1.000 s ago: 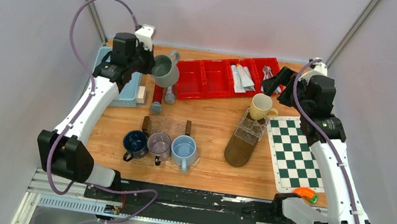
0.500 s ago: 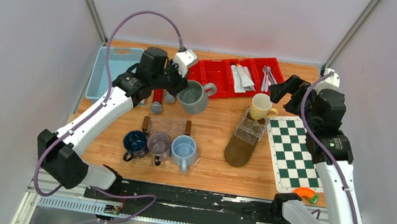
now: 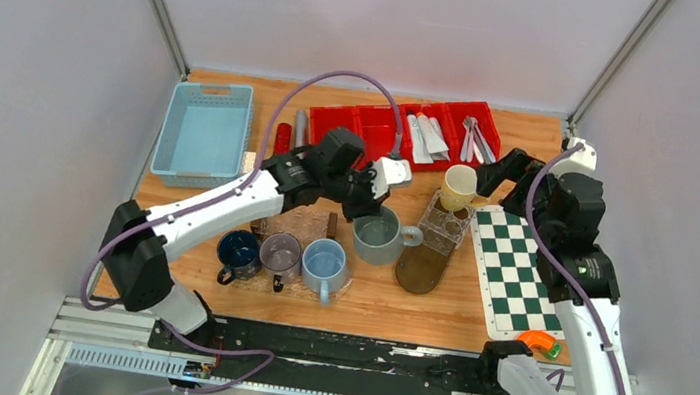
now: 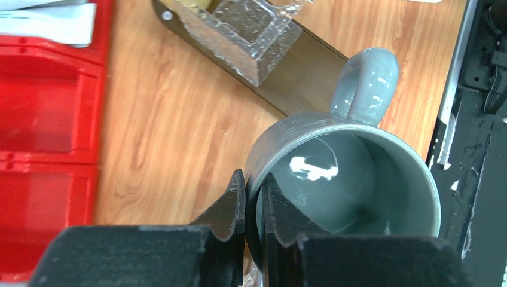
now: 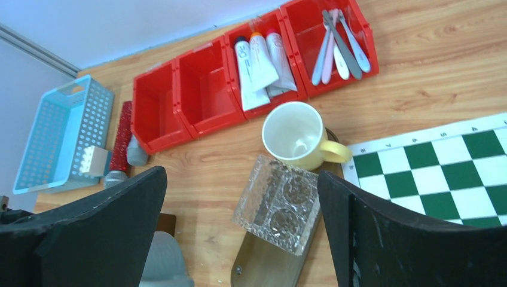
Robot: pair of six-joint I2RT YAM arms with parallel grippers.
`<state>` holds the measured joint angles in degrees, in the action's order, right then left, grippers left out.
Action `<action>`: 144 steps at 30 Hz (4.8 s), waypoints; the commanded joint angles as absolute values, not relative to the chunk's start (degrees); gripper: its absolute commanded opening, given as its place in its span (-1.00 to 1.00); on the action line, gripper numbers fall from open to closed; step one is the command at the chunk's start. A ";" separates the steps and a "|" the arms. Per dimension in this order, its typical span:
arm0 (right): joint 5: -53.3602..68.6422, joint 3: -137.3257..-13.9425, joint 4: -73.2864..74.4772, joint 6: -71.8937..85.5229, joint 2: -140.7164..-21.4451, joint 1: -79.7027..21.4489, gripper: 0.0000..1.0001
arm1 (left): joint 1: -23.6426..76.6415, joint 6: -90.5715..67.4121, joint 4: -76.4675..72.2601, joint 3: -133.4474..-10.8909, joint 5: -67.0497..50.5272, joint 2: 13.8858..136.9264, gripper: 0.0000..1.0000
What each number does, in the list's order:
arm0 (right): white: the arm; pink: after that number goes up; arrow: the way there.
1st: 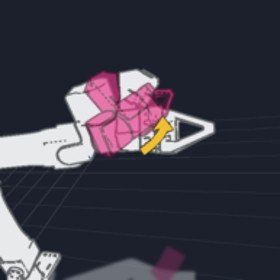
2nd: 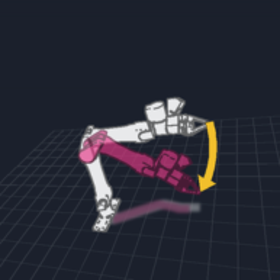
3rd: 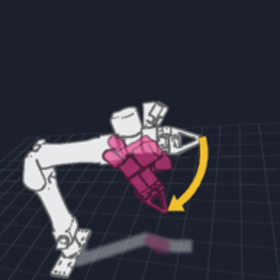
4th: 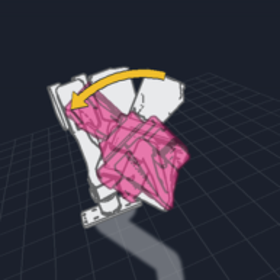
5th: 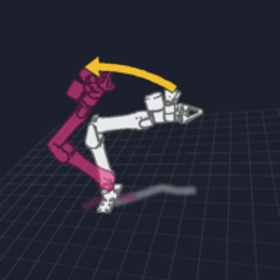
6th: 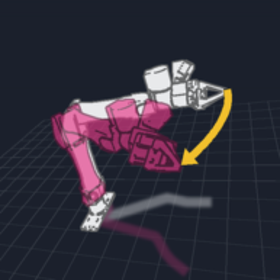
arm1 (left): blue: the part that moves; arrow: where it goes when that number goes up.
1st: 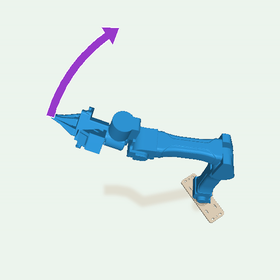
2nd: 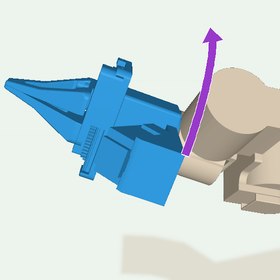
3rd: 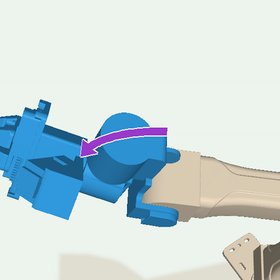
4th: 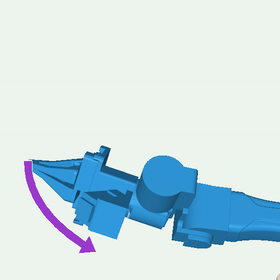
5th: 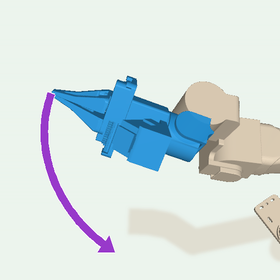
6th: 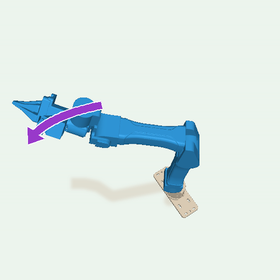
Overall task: Prepare toiletry sets of a toothbrush and toothpaste on the tray
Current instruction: Place the cup on the tray, then adjust the cup on the tray.
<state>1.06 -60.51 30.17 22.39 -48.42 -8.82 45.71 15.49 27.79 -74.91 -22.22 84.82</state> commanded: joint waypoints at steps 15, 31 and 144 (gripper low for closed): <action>-6.15 -54.81 26.78 19.87 -42.26 -8.62 1.00 | 56.06 18.80 14.52 -82.69 -19.73 97.67 -1.00; -6.50 -54.30 27.20 19.34 -40.42 -8.67 1.00 | 58.58 19.32 10.70 -83.22 -20.84 103.81 -0.88; -12.50 -57.30 47.77 48.50 -74.45 -39.36 -0.53 | 26.98 8.04 0.27 -45.62 34.84 45.43 0.83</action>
<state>-9.65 -57.25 45.25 48.42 -75.02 -39.33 27.38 7.81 3.49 -46.09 34.79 45.43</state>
